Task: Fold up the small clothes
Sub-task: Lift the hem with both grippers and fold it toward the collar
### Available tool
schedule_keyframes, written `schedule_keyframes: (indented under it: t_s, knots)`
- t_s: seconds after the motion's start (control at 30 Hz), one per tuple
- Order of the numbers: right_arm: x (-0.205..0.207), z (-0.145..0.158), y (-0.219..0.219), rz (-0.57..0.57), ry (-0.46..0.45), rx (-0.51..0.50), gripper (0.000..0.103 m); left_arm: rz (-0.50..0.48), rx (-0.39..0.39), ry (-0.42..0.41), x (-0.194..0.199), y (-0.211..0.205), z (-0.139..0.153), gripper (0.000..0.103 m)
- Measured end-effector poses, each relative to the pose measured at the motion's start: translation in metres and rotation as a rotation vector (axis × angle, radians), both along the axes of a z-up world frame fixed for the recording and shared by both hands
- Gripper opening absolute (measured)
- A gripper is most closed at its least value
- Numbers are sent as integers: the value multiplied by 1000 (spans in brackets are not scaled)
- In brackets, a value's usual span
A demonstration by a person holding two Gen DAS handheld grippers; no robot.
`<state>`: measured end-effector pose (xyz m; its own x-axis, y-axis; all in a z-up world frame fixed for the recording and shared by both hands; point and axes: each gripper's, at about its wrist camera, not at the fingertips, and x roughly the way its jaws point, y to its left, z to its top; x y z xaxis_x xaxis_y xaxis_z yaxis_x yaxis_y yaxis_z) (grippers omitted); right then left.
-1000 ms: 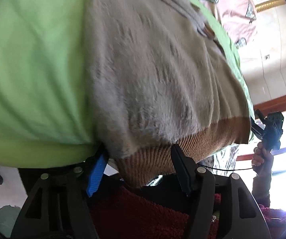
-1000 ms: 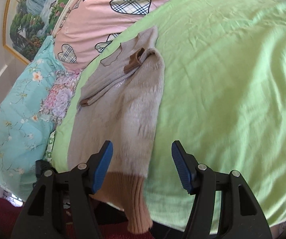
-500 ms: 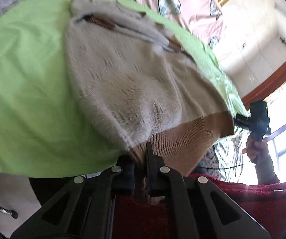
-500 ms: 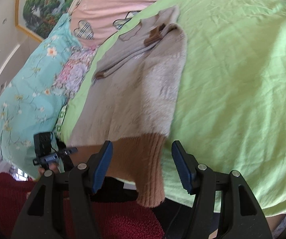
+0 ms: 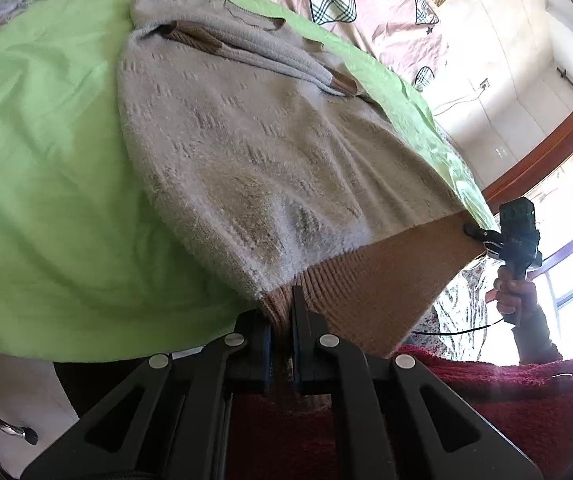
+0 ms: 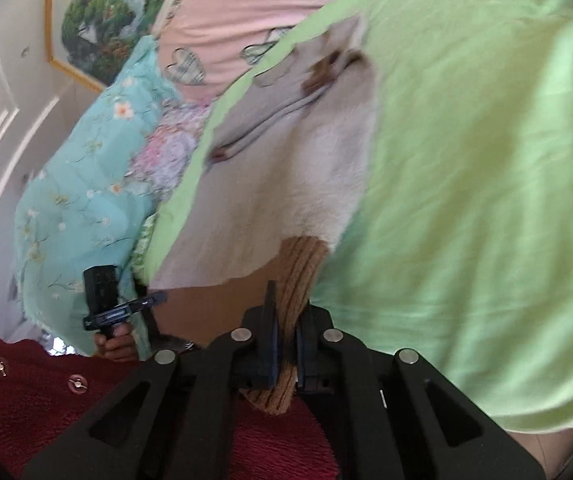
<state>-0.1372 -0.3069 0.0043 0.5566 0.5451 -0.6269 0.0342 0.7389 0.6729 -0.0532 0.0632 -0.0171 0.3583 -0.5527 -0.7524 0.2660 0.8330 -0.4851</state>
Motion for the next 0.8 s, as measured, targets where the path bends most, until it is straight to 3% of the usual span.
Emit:
schedule_keyframes:
  t_s: [0.1,0.27,0.47,0.7,0.8]
  knots:
    - [2,-4,5,23,18,2,7,-5,14,-12,-1,0,3,5]
    - [11,16,8,37,-92,35,7,12,12,-72,5,2,25,5]
    - [44,50,0,-5,-196,5,7,85,-19,-219,38,14,71,5]
    - [125,99,-4,-77,-319,-108,7,175,-24,-412,122,23,121,5]
    - [174,112,-6,-111,-337,-146,7,224,-18,-439,173,27,129,5]
